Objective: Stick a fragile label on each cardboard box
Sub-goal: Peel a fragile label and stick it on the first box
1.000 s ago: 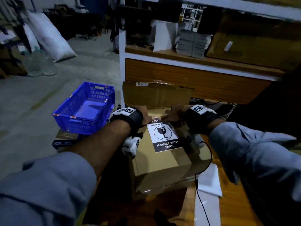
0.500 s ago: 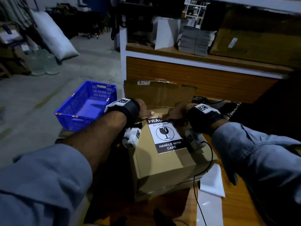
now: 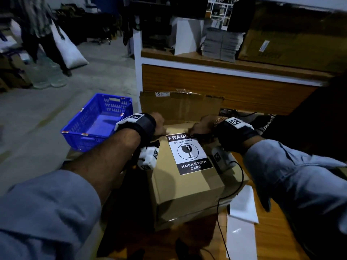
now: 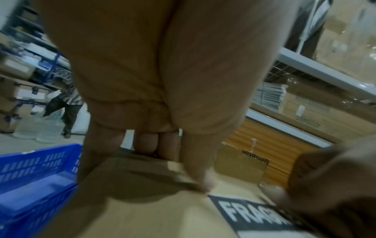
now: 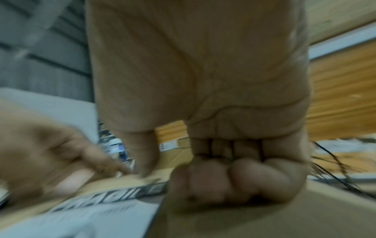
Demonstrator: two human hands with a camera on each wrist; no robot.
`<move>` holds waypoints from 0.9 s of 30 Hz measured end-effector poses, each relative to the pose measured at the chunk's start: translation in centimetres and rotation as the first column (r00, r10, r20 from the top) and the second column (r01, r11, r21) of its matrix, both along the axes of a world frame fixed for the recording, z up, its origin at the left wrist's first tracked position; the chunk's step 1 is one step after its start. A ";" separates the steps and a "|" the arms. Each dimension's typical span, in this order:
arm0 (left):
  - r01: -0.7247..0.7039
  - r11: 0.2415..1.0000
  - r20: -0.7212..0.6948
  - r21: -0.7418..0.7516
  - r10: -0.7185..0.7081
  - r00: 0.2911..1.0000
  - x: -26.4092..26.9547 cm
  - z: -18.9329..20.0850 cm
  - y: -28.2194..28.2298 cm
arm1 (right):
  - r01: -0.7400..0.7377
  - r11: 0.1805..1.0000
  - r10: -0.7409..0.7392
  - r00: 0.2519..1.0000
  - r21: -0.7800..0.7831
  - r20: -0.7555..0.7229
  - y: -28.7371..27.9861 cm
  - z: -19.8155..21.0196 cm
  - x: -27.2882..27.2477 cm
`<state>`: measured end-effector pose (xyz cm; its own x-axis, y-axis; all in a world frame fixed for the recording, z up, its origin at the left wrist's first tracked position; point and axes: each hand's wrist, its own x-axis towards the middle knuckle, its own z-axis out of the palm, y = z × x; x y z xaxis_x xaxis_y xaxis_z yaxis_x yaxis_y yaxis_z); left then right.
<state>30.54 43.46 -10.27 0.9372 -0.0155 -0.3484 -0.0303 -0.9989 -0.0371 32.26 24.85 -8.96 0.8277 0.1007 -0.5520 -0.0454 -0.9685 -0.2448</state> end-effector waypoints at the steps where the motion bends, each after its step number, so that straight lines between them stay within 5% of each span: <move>1: -0.001 1.000 -0.016 -0.024 0.000 1.000 -0.3 -0.1 -0.2 | -0.016 0.999 0.016 1.000 -0.046 0.002 0.5 0.2 -0.5; 8: 0.015 0.998 0.010 -0.065 -0.015 1.000 -1.3 -0.5 -0.8 | -0.076 0.975 0.109 0.982 -0.207 0.155 -0.6 0.0 -0.1; 11: -0.004 0.988 0.024 -0.153 0.008 1.000 -1.7 -0.5 -0.4 | -0.054 0.975 0.092 0.981 -0.217 0.169 -1.4 0.7 -1.3; 17: 0.073 0.980 0.080 -0.188 -0.059 0.995 -4.4 -1.9 -2.3 | -0.244 0.906 0.289 0.954 -0.346 0.083 -1.2 1.0 -3.9; 21: 0.156 0.982 0.043 -0.111 -0.152 0.987 -5.6 -3.1 -4.1 | -0.151 0.913 0.234 0.955 -0.380 0.184 -2.1 -0.7 -5.3; 27: 0.267 0.964 -0.035 0.003 -0.267 0.963 -5.6 -3.2 -4.8 | -0.176 0.907 0.246 0.959 -0.381 0.141 -3.2 -0.5 -6.0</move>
<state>24.91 38.68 -13.48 0.8869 -0.2610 -0.3811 -0.2974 -0.9540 -0.0388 26.23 21.61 -9.49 0.8983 0.1065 -0.4262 0.1815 -0.9734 0.1394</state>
